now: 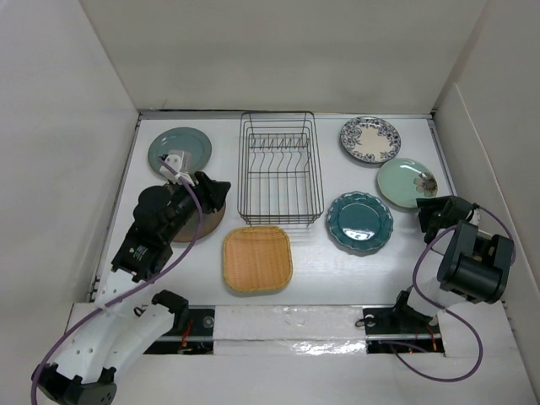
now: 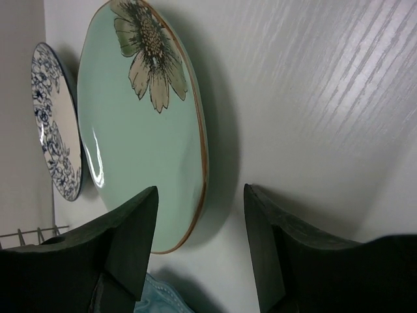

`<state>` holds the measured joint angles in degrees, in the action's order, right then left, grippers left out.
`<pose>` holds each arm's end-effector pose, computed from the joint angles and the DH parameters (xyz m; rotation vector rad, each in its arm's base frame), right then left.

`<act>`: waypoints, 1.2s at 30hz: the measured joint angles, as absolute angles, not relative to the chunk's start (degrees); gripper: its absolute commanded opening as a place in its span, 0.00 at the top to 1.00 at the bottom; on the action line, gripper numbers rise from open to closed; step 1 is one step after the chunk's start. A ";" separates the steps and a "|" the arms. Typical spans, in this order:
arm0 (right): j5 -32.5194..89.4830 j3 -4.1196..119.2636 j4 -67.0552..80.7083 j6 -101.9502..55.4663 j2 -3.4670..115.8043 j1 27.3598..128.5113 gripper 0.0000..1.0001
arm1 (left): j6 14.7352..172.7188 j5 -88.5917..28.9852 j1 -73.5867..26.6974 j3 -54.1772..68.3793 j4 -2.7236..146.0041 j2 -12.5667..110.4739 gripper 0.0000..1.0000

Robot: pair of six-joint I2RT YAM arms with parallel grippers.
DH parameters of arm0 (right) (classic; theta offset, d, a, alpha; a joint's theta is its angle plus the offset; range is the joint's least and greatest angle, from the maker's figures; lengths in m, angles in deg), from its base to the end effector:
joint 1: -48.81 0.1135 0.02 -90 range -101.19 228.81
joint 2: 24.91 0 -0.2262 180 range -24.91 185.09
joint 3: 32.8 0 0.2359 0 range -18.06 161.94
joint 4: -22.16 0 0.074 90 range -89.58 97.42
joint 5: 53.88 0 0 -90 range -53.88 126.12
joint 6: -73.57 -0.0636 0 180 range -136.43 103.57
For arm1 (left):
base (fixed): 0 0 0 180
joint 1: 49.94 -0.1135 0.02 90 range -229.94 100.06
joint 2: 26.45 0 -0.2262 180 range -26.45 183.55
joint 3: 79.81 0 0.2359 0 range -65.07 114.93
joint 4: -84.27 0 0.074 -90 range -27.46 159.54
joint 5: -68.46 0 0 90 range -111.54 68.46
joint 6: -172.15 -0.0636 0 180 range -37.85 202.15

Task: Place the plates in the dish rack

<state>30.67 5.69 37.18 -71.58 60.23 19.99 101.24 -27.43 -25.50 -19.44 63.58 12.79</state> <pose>0.2480 -0.1295 0.0953 1.3905 1.6302 0.3717 0.1813 -0.0896 0.3427 0.1577 1.5957 -0.6749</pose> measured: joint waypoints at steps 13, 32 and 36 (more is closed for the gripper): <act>28.99 10.14 37.27 -75.43 65.11 21.24 0.53 | 101.24 -26.58 -25.50 -19.44 63.60 12.75 0.61; 28.88 8.61 32.28 -77.05 59.66 21.28 0.97 | 101.22 -25.82 -25.50 -19.44 63.60 13.21 0.61; 28.59 4.20 30.47 -75.12 53.61 18.44 0.97 | 101.22 -25.92 -25.50 -19.44 63.65 13.38 0.61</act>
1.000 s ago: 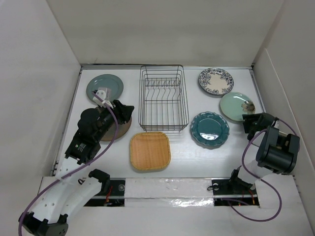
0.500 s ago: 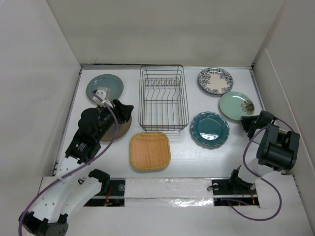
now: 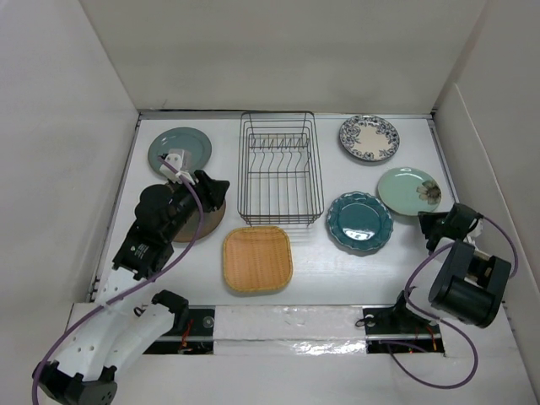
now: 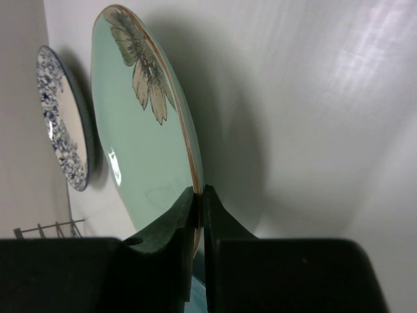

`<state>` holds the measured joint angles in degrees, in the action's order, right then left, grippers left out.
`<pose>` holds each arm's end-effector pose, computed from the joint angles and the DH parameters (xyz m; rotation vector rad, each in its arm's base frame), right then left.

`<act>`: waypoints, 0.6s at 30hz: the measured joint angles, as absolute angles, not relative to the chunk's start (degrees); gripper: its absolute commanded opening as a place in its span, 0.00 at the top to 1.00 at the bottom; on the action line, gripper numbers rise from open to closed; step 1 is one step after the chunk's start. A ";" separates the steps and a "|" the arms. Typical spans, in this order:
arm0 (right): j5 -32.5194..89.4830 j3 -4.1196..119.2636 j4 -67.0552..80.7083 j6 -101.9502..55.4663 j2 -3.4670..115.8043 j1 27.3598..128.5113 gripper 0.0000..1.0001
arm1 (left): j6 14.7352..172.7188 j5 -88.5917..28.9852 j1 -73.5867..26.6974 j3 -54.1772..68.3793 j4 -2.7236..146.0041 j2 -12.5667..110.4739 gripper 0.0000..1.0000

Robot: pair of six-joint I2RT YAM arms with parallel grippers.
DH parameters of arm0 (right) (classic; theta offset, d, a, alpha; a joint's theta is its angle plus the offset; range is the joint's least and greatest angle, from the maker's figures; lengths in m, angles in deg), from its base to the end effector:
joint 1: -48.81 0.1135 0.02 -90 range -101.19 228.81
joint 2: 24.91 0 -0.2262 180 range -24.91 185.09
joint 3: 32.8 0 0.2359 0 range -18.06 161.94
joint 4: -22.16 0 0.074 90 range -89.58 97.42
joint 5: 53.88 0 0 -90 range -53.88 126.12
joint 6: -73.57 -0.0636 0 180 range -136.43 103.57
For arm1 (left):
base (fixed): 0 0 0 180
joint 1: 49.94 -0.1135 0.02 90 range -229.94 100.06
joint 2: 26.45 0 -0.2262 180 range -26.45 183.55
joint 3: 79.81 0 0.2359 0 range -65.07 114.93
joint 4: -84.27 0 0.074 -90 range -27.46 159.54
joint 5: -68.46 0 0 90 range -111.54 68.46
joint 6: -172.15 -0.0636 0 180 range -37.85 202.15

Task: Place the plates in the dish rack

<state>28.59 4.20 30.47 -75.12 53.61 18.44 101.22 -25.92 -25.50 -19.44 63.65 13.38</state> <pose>0.2339 -0.1274 0.1037 1.4697 1.6043 0.4263 0.1843 -0.0891 0.3410 0.1368 1.6044 -0.6527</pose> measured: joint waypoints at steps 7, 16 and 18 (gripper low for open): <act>28.64 -0.26 24.15 -70.34 42.68 15.55 0.66 | 101.24 -26.30 -24.75 -19.44 63.69 14.23 0.61; 27.52 0.22 21.44 -65.68 44.87 14.59 0.49 | 101.24 -26.47 -24.75 -19.44 63.71 14.21 0.61; 26.52 0.72 20.63 -65.27 45.67 14.48 0.49 | 101.24 -26.47 -24.75 -19.44 63.71 14.21 0.61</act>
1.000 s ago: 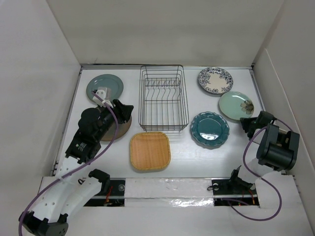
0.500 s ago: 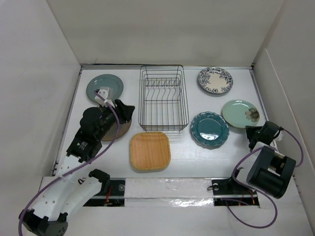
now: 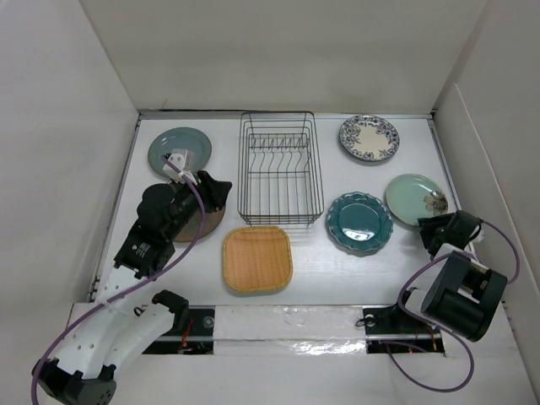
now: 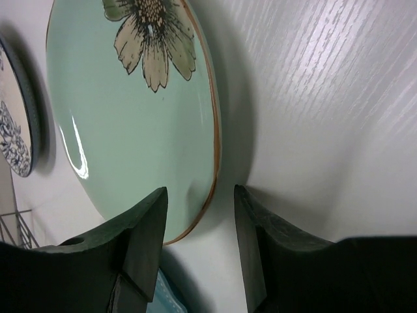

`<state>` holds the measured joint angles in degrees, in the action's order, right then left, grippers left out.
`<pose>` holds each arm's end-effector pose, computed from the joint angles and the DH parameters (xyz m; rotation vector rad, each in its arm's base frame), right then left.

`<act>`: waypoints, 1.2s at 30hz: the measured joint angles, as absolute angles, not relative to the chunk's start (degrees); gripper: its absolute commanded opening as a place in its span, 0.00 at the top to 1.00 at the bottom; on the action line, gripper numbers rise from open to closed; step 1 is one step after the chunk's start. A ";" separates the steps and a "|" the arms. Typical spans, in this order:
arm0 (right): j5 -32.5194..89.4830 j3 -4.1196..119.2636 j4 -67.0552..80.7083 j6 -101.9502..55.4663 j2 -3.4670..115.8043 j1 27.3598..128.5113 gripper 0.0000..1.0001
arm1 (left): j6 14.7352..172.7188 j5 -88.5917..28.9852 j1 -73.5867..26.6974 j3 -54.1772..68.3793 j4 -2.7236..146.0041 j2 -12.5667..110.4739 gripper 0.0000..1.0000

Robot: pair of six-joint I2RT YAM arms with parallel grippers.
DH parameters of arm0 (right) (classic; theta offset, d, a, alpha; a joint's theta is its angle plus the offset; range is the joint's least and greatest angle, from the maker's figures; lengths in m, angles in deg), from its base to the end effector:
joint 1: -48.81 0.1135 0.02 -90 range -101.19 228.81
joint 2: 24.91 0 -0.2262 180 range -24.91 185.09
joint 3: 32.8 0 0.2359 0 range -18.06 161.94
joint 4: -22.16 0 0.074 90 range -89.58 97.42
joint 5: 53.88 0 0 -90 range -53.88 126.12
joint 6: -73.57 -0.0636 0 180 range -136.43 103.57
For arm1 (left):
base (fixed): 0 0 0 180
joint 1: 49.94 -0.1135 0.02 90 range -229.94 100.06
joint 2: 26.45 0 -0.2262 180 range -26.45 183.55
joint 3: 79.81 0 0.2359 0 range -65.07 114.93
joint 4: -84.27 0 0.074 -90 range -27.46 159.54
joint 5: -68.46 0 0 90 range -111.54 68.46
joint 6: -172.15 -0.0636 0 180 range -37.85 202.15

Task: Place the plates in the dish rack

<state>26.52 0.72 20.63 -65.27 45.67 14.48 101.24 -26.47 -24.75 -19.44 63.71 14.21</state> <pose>0.2041 -0.1265 0.0994 1.4262 1.7443 0.3244 0.1857 -0.0934 0.3384 0.1553 1.6186 -0.6680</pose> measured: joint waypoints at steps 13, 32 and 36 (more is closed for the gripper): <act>21.05 1.86 27.93 -71.93 53.70 15.68 0.52 | 101.20 -25.95 -23.77 -19.44 63.69 14.21 0.61; 25.31 -5.16 39.21 -84.48 52.84 19.29 1.00 | 101.00 -25.14 -23.40 -19.44 63.69 14.26 0.61; 29.51 -6.45 30.14 -82.47 41.70 19.79 1.00 | 100.96 -25.05 -23.40 -19.44 63.67 14.23 0.61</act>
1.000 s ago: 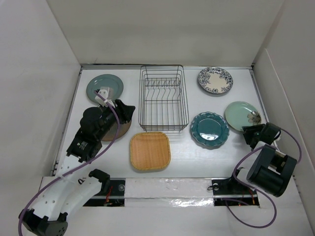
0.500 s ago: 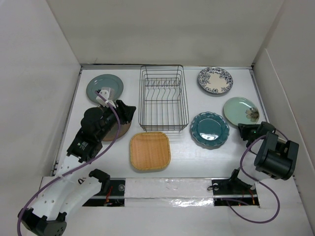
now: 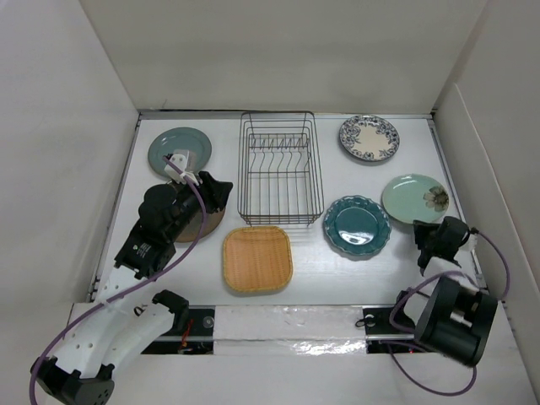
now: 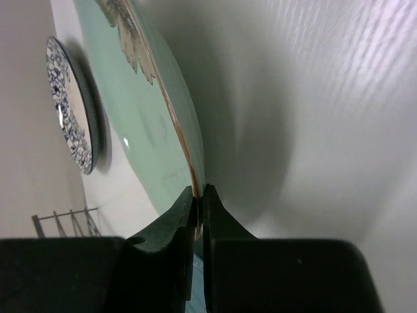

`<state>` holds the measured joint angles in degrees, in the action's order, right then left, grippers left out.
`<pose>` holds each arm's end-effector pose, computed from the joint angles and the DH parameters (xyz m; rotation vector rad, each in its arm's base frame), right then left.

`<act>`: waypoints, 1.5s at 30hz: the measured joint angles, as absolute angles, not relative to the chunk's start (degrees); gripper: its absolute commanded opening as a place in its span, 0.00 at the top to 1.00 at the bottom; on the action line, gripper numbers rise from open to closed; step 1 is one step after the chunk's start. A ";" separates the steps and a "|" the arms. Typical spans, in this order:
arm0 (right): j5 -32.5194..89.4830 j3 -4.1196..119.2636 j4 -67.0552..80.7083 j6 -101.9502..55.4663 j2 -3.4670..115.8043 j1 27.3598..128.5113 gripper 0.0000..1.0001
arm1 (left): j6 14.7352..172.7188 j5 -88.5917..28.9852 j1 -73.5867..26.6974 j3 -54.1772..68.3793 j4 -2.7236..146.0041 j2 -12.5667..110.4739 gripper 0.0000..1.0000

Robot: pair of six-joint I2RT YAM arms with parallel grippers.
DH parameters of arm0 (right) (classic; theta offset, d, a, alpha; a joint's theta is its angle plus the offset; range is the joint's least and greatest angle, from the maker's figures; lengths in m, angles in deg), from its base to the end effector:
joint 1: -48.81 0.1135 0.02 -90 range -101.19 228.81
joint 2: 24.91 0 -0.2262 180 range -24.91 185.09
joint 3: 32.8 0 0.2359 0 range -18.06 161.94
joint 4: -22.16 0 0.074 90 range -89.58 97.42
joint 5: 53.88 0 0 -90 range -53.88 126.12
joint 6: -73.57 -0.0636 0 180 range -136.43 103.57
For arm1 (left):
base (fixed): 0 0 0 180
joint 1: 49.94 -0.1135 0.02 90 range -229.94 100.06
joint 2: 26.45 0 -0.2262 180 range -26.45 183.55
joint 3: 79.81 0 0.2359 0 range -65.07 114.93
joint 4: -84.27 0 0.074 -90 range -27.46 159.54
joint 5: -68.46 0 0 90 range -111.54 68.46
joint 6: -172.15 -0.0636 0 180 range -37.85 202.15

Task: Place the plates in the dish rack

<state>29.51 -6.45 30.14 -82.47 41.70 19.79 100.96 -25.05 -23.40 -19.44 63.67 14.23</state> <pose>0.2014 -0.1033 0.0954 1.5546 1.5167 0.4987 0.1844 -0.0964 0.3382 0.1585 1.6188 -0.6628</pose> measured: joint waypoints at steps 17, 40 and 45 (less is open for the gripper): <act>52.68 22.52 0.00 -55.85 21.70 39.03 1.00 | 100.63 -24.72 -23.40 -19.44 63.69 14.30 0.61; 77.97 96.85 -32.52 -38.21 81.17 82.81 1.00 | 100.47 -18.89 -23.40 -19.44 62.01 14.47 0.98; 83.39 101.81 -38.51 -38.47 86.53 84.10 1.00 | 100.54 -17.18 -23.40 -19.40 61.48 14.87 0.86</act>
<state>83.39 101.81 -38.51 -38.47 86.53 84.10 100.54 -17.18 -23.40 -19.40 61.48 14.87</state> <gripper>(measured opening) 0.094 0.095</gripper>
